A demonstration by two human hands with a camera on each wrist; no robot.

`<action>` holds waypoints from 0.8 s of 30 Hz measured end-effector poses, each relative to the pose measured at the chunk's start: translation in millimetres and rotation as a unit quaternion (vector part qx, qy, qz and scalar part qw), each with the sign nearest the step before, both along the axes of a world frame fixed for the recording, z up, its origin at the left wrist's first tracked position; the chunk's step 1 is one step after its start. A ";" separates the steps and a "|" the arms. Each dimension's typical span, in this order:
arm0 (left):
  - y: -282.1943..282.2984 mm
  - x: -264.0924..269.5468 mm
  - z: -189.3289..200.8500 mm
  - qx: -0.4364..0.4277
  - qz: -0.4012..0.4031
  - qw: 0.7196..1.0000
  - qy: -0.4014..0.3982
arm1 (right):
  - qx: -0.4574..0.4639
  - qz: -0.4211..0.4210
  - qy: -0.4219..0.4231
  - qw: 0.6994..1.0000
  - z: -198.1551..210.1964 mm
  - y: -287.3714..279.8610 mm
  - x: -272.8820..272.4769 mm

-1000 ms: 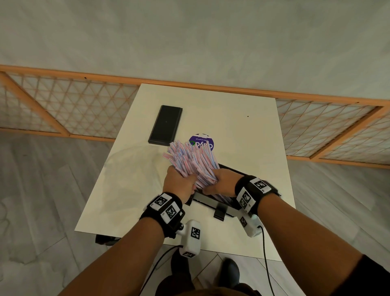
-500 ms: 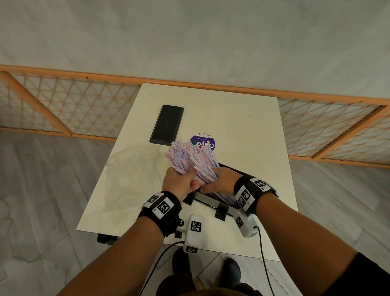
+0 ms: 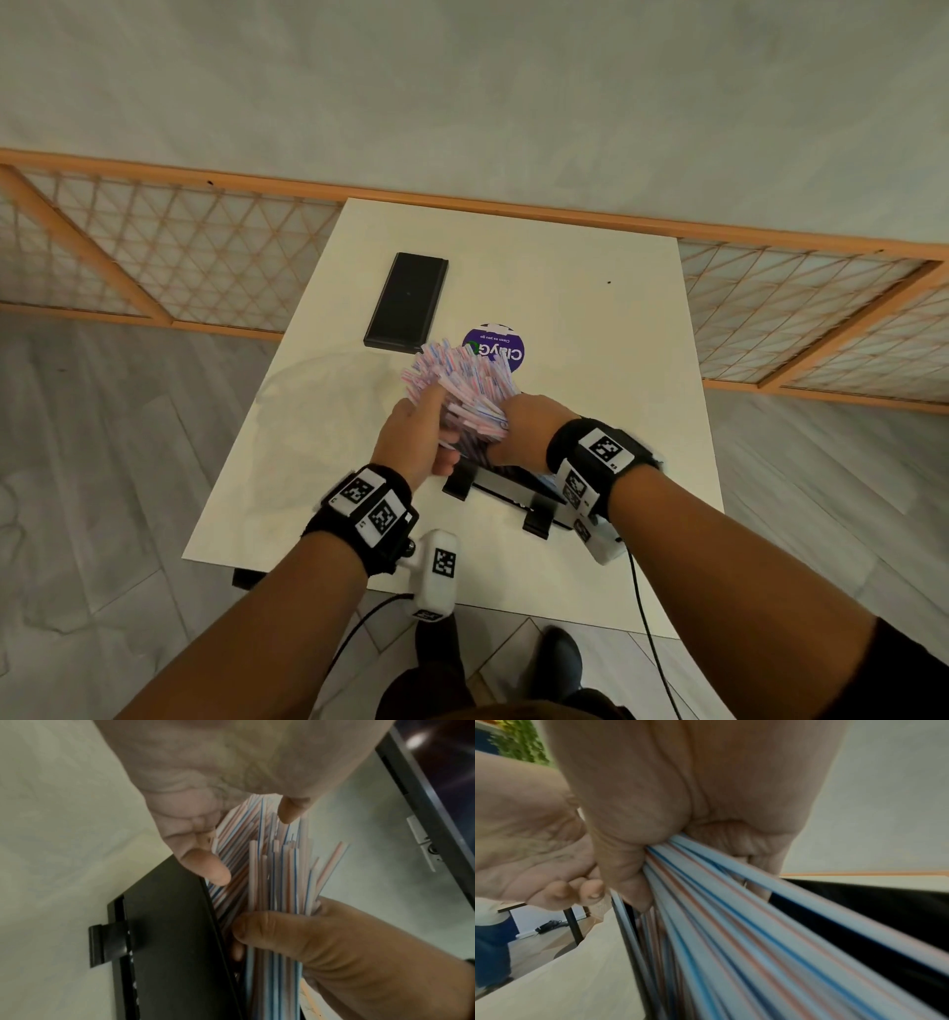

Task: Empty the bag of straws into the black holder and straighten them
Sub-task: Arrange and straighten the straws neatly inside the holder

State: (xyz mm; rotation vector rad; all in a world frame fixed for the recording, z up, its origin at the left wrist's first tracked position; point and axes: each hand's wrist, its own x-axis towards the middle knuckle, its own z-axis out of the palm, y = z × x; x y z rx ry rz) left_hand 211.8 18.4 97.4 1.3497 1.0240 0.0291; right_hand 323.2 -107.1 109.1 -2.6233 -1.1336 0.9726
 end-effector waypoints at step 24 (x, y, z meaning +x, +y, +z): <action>9.9 -15.9 -11.3 0.243 -0.095 0.965 -0.020 | -0.122 -0.020 -0.025 0.992 -1.2 23.3 -2.2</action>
